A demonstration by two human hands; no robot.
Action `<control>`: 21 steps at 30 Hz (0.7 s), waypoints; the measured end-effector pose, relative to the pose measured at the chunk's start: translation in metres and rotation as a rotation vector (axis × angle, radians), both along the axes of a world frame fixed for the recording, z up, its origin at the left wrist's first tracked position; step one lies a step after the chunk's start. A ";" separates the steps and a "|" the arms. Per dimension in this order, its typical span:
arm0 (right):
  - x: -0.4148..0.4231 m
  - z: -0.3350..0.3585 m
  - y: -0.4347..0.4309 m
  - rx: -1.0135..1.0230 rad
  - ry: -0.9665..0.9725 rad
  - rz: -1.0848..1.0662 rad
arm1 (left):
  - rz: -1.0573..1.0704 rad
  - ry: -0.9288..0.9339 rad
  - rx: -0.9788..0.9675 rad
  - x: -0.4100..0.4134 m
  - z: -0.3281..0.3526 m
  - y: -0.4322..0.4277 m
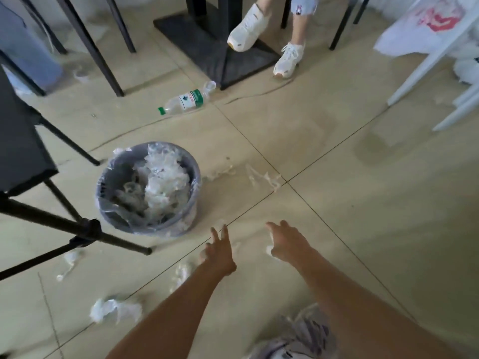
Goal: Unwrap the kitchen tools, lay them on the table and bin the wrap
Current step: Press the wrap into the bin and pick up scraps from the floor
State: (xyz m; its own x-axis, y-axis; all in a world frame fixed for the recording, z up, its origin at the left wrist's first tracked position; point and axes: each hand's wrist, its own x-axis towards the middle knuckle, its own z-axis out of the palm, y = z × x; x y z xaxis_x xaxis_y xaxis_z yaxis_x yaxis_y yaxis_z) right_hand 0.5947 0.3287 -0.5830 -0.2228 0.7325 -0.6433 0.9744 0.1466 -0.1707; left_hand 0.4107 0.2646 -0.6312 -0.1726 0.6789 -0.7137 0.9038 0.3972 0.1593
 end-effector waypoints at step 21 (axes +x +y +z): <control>-0.007 -0.077 -0.006 0.119 0.043 0.032 | 0.069 -0.154 0.492 -0.011 -0.044 -0.008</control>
State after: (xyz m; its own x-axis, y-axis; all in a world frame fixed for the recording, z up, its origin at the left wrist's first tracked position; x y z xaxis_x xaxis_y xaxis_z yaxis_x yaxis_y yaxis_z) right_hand 0.5878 0.3230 -0.6598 -0.2725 0.7951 -0.5418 0.9611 0.1988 -0.1916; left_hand 0.4001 0.2567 -0.6749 -0.1466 0.9312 -0.3338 0.8294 0.2996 0.4715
